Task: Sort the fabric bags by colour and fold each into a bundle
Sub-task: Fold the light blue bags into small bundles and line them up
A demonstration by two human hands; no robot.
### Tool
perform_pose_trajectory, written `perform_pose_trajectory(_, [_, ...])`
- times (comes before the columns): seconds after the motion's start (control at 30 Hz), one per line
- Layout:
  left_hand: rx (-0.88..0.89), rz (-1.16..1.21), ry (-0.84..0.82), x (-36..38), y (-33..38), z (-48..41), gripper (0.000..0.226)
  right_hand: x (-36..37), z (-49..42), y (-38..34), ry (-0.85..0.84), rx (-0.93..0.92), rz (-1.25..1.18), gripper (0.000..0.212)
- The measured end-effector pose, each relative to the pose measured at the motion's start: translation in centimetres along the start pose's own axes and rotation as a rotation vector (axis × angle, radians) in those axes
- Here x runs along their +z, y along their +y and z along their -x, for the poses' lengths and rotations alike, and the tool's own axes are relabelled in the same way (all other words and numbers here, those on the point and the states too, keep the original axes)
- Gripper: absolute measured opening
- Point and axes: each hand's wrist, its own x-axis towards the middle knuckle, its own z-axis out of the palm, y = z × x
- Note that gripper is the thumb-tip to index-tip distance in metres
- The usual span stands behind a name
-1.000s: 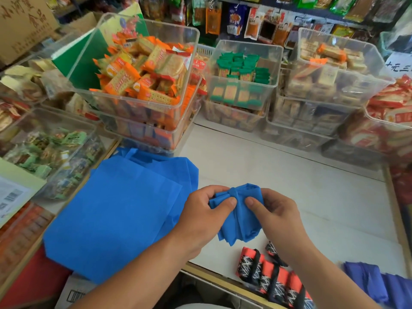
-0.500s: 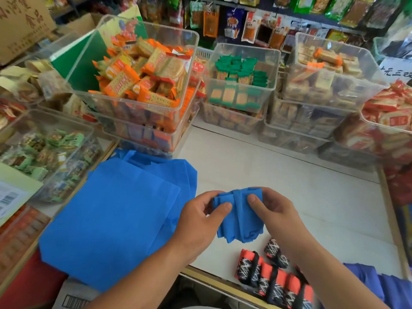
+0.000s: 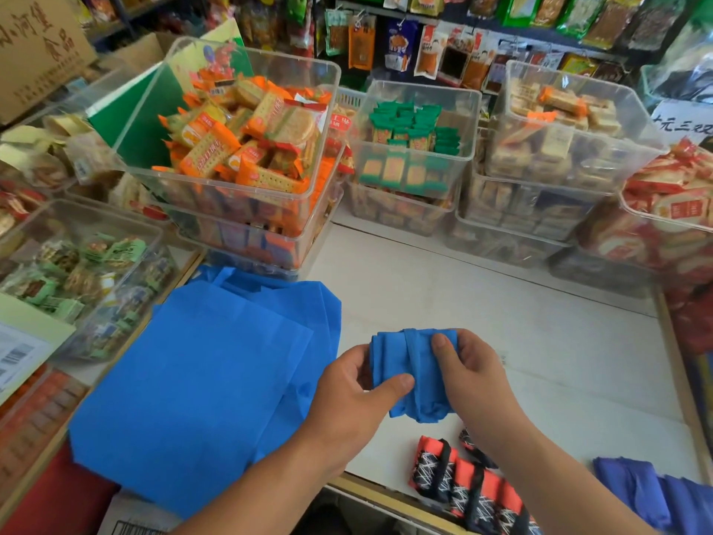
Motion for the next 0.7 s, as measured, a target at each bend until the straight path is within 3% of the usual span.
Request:
perform_pose_trajectory(0.2, [0.105, -0.213, 0.019, 0.7, -0.2, 0.0, 0.014, -0.3, 0.4, 0.7, -0.131, 0.094, -0.072, 0.022])
perform_pose_trajectory(0.33, [-0.018, -0.228, -0.047, -0.2, -2.8, 0.0, 0.025, 0.7, 0.7, 3.6, -0.242, 0.293, -0.069, 0.024])
perform_pose_trajectory(0.4, [-0.071, -0.309, -0.065, -1.6, -5.0, -0.6, 0.017, 1.3, 0.5, 5.2, -0.326, 0.374, -0.076, 0.026])
perform_pose_trajectory(0.57, [-0.225, -0.609, 0.028, -5.6, -14.2, -4.0, 0.007, 1.6, -1.2, 10.5, -0.138, 0.294, 0.248, 0.019])
perform_pose_trajectory(0.7, [-0.267, -0.687, 0.024, -6.3, -20.7, -6.1, 0.014, 3.1, -0.5, 14.5, -0.214, 0.307, 0.365, 0.014])
